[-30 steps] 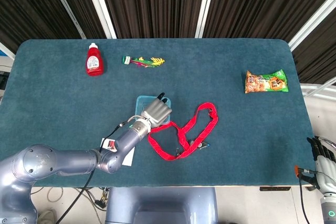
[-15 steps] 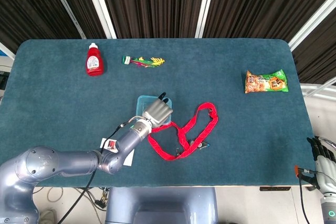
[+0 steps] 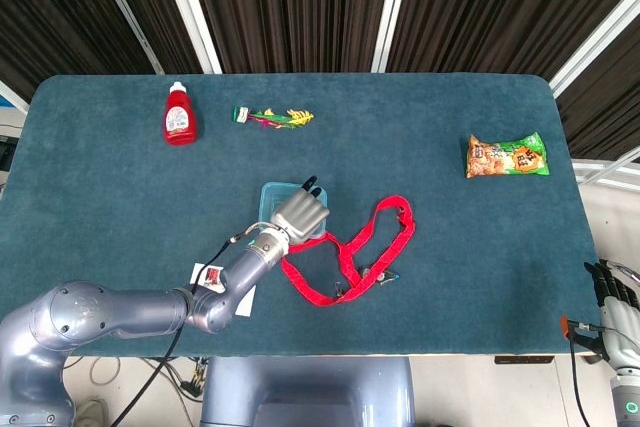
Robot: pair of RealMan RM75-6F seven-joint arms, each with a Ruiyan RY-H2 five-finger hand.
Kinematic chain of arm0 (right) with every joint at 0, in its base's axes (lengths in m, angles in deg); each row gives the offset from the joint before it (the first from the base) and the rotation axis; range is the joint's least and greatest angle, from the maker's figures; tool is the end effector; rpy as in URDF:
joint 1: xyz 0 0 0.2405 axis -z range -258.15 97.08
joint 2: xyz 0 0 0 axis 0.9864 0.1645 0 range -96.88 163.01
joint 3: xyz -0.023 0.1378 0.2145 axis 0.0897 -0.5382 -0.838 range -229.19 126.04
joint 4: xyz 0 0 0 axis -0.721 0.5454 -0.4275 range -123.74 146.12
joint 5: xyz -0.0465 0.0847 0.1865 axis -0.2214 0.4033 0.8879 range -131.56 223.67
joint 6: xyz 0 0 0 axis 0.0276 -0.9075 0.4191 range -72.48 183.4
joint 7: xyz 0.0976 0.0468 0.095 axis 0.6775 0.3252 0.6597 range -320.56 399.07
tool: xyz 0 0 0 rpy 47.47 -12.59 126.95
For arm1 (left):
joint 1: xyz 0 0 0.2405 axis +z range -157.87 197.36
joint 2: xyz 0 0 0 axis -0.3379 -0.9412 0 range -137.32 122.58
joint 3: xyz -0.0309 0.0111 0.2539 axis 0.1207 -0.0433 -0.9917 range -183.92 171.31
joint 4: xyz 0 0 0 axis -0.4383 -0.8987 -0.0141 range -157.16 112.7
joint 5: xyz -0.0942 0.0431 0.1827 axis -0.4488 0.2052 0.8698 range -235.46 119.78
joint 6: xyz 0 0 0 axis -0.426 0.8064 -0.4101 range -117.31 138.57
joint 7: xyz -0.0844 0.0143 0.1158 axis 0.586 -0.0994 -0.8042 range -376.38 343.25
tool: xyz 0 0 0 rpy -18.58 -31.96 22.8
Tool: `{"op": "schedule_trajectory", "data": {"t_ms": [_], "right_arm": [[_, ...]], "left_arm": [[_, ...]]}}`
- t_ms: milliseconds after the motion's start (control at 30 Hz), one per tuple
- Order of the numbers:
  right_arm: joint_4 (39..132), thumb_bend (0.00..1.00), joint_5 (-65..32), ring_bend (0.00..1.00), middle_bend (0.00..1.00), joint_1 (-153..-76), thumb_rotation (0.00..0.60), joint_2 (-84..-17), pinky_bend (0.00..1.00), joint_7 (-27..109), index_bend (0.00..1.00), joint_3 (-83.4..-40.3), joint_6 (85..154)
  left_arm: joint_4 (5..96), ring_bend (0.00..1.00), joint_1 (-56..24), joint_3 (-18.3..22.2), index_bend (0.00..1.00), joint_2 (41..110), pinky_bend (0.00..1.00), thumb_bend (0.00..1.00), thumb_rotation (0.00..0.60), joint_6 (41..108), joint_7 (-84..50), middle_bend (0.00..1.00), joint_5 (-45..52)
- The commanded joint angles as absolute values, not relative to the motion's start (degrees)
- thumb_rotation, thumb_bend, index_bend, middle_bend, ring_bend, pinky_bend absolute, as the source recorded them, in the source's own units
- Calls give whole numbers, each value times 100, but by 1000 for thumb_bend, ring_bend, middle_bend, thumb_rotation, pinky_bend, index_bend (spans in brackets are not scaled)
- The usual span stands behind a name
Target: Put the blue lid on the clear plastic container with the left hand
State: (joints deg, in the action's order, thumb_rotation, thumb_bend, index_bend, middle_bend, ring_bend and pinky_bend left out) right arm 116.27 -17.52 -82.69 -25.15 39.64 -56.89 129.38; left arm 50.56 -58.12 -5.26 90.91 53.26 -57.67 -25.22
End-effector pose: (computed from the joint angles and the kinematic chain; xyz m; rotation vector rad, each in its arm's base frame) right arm -0.3361 -0.1600 0.1643 1.0659 -1.3140 0.7018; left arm -0.0243 0.3873 -0.0948 -2.2525 -0.5420 -0.5553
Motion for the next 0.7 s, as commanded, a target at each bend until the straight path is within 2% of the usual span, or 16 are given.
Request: {"op": "schedule_trajectory", "data": {"t_ms": [33, 700], "right_arm": [[11629, 392, -1752, 23, 38, -8270, 600, -2514, 0, 3964, 57, -5688, 12936], [11630, 393, -1764, 23, 38, -8267, 600, -2520, 0, 3953, 56, -5683, 12955]], "left_arm": [[5034, 153, -5790, -531, 655, 9105, 42, 481, 600, 5320, -5783, 535, -2544], [4772, 158, -5515, -435, 655, 9231, 42, 481, 600, 5331, -5617, 535, -2239]]}}
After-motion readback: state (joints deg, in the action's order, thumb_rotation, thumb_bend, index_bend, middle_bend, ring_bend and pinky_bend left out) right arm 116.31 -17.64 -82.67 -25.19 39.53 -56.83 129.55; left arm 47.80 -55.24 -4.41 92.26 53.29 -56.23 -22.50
